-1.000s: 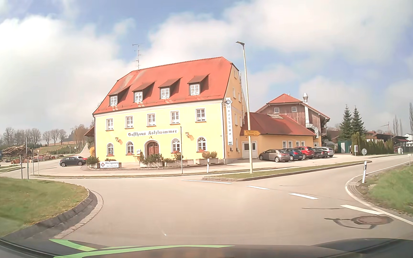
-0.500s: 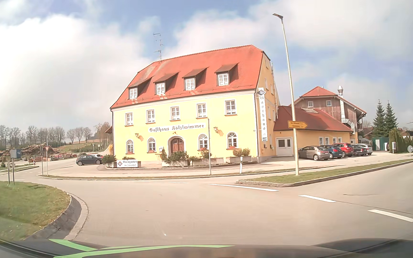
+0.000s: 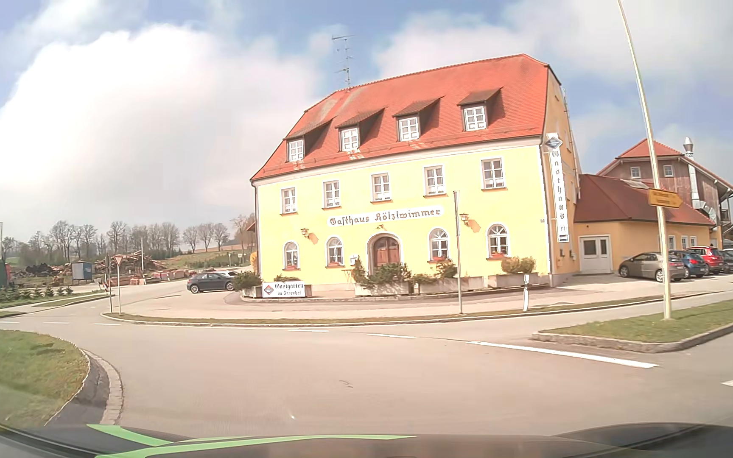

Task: Follow the waypoints while adhering to traffic rules and regulations

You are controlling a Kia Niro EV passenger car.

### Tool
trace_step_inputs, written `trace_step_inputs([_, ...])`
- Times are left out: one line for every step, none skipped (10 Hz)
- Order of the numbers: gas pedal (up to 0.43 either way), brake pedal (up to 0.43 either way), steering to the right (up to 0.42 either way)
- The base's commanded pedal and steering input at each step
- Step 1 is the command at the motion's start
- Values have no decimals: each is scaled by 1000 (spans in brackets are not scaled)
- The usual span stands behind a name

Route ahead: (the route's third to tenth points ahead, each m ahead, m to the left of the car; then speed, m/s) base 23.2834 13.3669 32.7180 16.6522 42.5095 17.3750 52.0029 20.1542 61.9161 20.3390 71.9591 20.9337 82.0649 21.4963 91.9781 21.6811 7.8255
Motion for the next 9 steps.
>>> trace_step_inputs([118, 0, -210])
trace_step_inputs([118, 0, -221])
trace_step_inputs([118, 0, -233])
trace_step_inputs([110, 0, -239])
trace_step_inputs([110, 0, -241])
trace_step_inputs([110, 0, -243])
trace_step_inputs([110, 0, -244])
trace_step_inputs([110, 0, -244])
trace_step_inputs([110, 0, -244])
